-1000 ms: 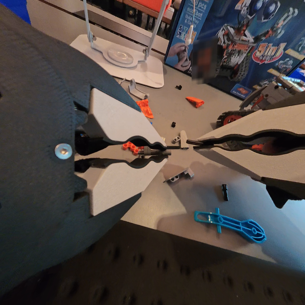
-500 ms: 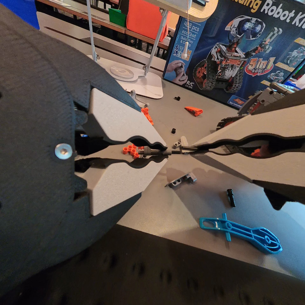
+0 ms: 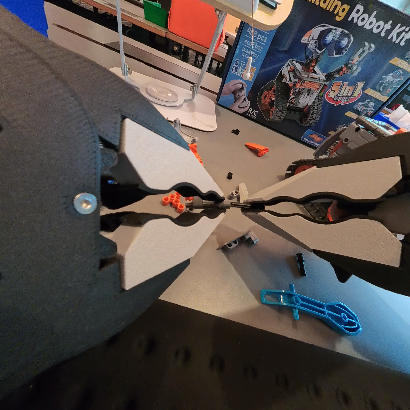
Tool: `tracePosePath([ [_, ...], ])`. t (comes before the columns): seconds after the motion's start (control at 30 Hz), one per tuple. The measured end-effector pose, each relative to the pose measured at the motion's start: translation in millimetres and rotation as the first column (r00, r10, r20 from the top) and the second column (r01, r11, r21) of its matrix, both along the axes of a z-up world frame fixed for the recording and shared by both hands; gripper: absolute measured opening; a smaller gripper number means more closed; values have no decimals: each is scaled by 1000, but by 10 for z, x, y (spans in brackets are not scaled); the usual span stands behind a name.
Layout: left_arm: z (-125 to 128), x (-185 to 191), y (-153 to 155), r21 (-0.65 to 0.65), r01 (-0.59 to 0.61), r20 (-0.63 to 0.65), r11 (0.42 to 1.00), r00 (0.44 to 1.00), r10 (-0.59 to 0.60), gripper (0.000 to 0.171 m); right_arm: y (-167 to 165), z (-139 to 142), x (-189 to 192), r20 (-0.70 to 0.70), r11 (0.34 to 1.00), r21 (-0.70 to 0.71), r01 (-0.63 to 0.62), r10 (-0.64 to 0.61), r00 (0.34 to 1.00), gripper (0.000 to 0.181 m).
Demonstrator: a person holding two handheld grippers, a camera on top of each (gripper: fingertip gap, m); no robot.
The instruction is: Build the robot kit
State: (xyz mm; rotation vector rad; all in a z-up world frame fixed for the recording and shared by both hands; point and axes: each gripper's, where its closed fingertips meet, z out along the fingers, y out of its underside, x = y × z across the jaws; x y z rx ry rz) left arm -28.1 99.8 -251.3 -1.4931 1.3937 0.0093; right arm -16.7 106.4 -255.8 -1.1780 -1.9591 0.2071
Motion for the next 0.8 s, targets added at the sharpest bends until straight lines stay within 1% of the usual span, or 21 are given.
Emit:
tracePosePath([
  [0.1, -4, 1, 2, 15, 0, -13, 1000, 1000, 0, 4, 3, -15, 1, 6, 1000, -8, 4, -4, 1000, 0],
  [0.17, 10, 2, 0, 51, 1, -36, 999, 999, 1, 4, -4, -4, -1, -3, 999, -36, 9, -9, 1000, 0],
  [0.33, -14, 5, 13, 176, 7, -157, 984, 987, 21, 4, -17, -38, 10, 11, 993, -112, 26, -25, 1000, 0],
  [0.4, -15, 7, 8, 208, 14, -185, 978, 982, 25, 4, -28, -46, 11, 11, 987, -157, 32, -31, 999, 0],
  [0.7, -65, 10, -3, 333, 51, -319, 941, 946, 62, 4, -88, -113, 23, 49, 930, -358, 83, -71, 996, 0],
  [0.8, -95, 21, -13, 339, 58, -337, 939, 939, 63, 4, -104, -136, 25, 55, 913, -396, 95, -80, 995, 0],
])
